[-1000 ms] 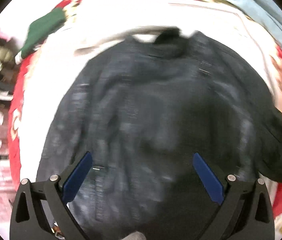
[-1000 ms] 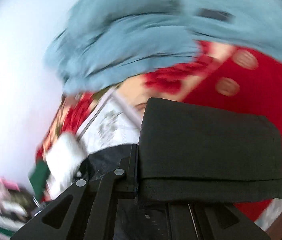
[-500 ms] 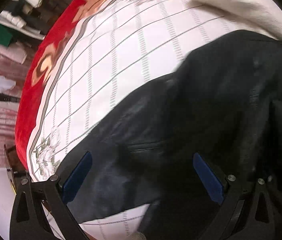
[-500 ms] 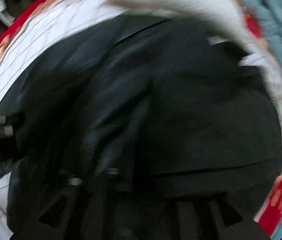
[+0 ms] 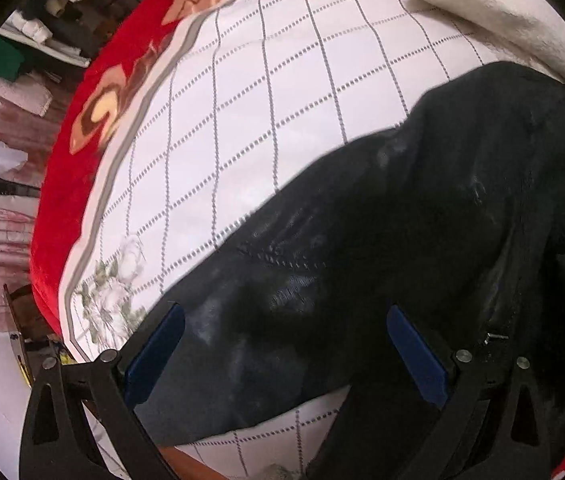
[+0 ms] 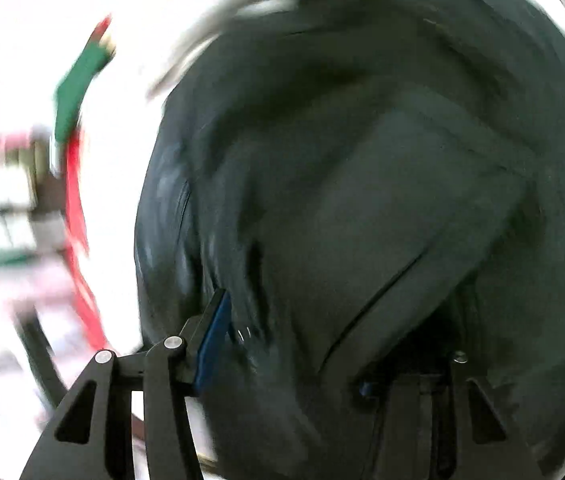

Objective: Fold large clothes

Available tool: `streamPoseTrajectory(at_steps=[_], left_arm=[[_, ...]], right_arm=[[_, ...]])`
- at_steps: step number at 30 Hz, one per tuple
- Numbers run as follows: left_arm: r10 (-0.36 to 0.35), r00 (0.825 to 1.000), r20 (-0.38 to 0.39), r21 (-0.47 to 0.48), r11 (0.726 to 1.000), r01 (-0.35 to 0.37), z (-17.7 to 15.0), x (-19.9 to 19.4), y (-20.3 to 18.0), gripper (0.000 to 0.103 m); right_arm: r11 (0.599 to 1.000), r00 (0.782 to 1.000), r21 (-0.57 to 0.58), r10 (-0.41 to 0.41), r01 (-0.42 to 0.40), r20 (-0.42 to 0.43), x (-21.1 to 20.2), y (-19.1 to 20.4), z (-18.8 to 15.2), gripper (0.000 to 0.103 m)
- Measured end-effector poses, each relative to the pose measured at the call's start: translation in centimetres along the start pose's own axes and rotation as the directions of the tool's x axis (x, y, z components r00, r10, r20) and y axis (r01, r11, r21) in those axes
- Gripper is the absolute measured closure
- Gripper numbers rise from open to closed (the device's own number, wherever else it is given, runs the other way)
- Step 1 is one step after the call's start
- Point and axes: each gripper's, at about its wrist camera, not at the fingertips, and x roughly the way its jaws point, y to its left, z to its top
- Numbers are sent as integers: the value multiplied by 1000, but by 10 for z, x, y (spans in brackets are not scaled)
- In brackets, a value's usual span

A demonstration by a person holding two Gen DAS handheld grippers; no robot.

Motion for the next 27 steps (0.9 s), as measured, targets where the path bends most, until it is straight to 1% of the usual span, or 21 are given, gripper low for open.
streamPoseTrajectory(at_steps=[3, 4, 5, 6, 7, 9, 10, 11, 12, 13, 14, 15, 16, 17, 18, 19, 20, 22, 25, 26, 27], left_arm=[[28, 999, 29, 2, 1000, -28, 6, 4, -5, 0], [35, 999, 31, 3, 999, -35, 8, 7, -5, 0], [39, 999, 28, 2, 999, -39, 10, 10, -5, 0], [41, 999, 22, -2, 999, -41, 13, 13, -4, 0], [41, 999, 18, -11, 999, -41, 17, 16, -2, 0], [43, 999, 20, -21, 999, -42, 19, 15, 2, 0], [46, 999, 25, -27, 999, -45, 20, 13, 5, 0], [48, 998, 28, -32, 998, -47, 21, 12, 9, 0], [49, 998, 28, -39, 998, -47, 21, 10, 12, 0], [49, 998, 26, -44, 998, -48, 20, 9, 15, 0], [51, 998, 24, -49, 998, -50, 19, 8, 19, 0], [53, 998, 21, -55, 997, -51, 17, 7, 24, 0], [55, 998, 17, -58, 997, -54, 14, 6, 30, 0], [57, 998, 15, -59, 997, -56, 11, 5, 33, 0], [60, 998, 11, -57, 997, -59, 7, 4, 40, 0], [60, 998, 7, -55, 997, -60, 4, 2, 43, 0], [58, 998, 4, -54, 997, -58, 1, 0, 46, 0], [49, 999, 8, -47, 998, -49, -8, -8, 51, 0], [35, 999, 10, -33, 999, -35, -19, -17, 48, 0], [29, 1000, 7, -31, 999, -28, -22, -19, 44, 0], [20, 1000, 4, -29, 999, -20, -26, -22, 37, 0]], right_arm=[[975, 992, 196, 89, -106, 94, -4, -40, 7, 49], [952, 980, 255, 134, -169, 150, -4, -54, 5, 65], [941, 972, 280, 139, -189, 189, -4, -56, 2, 84], [938, 968, 295, 120, -183, 219, -4, -56, -2, 93], [940, 965, 293, 103, -173, 241, -7, -53, -1, 95], [974, 947, 209, 14, -85, 321, -28, -32, -2, 96], [990, 927, 137, -42, -11, 372, -41, -14, -4, 96], [995, 897, 57, -96, 79, 432, -54, 8, -9, 96], [988, 869, -7, -134, 156, 476, -62, 29, -9, 96], [955, 828, -102, -184, 278, 530, -63, 57, -20, 96], [920, 807, -171, -205, 352, 554, -58, 79, -22, 96], [869, 802, -257, -227, 423, 552, -48, 96, -27, 94], [821, 821, -336, -250, 461, 514, -33, 108, -29, 90], [771, 866, -439, -284, 462, 412, -6, 119, -38, 86], [753, 907, -510, -302, 416, 292, 19, 122, -44, 73], [774, 944, -541, -281, 330, 173, 34, 119, -55, 63], [807, 964, -529, -242, 263, 110, 36, 113, -63, 61], [873, 984, -456, -172, 174, 47, 20, 93, -73, 54], [974, 996, -212, -73, 80, 42, -35, 33, -79, 49], [986, 996, -149, -71, 78, 53, -48, 24, -69, 49], [995, 993, -51, -85, 89, 80, -69, -8, -70, 49]])
